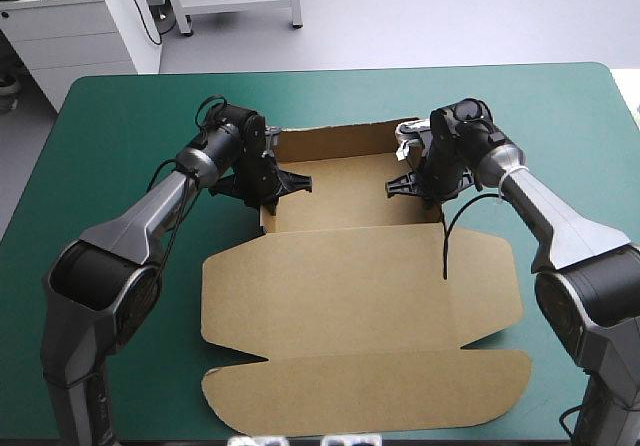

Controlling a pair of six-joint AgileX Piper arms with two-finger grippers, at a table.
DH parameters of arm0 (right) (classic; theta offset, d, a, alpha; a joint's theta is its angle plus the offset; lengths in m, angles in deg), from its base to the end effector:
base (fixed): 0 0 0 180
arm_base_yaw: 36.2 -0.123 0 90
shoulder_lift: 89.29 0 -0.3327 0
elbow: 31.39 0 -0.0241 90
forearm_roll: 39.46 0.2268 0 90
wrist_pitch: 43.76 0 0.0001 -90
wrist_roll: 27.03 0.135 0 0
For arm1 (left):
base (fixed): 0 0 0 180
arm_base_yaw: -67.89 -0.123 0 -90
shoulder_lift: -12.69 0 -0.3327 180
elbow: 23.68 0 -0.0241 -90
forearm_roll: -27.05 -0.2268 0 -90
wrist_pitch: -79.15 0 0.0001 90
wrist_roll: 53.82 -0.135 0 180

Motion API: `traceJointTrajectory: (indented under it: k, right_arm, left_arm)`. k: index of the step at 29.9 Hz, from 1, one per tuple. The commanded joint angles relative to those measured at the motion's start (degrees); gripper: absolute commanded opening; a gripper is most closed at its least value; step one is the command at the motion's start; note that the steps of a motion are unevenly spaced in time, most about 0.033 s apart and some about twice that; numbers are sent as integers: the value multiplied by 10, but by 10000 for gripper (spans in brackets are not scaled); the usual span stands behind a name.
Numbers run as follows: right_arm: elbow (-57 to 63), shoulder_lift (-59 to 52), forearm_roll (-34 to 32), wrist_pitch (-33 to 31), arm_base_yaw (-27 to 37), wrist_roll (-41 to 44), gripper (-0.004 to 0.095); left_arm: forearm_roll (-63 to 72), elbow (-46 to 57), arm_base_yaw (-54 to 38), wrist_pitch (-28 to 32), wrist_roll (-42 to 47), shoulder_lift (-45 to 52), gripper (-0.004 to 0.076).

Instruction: Fold the box

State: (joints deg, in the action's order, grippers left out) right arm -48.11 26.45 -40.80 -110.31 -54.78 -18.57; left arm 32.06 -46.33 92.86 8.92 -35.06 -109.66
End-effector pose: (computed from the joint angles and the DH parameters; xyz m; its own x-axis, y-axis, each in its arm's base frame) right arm 0.3856 0.1266 0.2802 -0.9524 -0.1747 -0.2498 -0.1839 0.9828 0.0138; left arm 0.3844 -0.1913 0.2571 -0.9877 0.0757 -0.1367 0.0946 0.9860 -0.1373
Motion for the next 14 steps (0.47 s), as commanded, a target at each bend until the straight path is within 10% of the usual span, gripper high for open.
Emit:
traceJointTrajectory:
  k: [1,14]
  right_arm:
    - [-16,-25,25,14,2,-13,97]
    - [-16,-25,38,19,2,-8,593]
  left_arm:
    - [-6,-16,0,-35,-24,26,-8]
    - [15,-25,0,-35,-41,26,324]
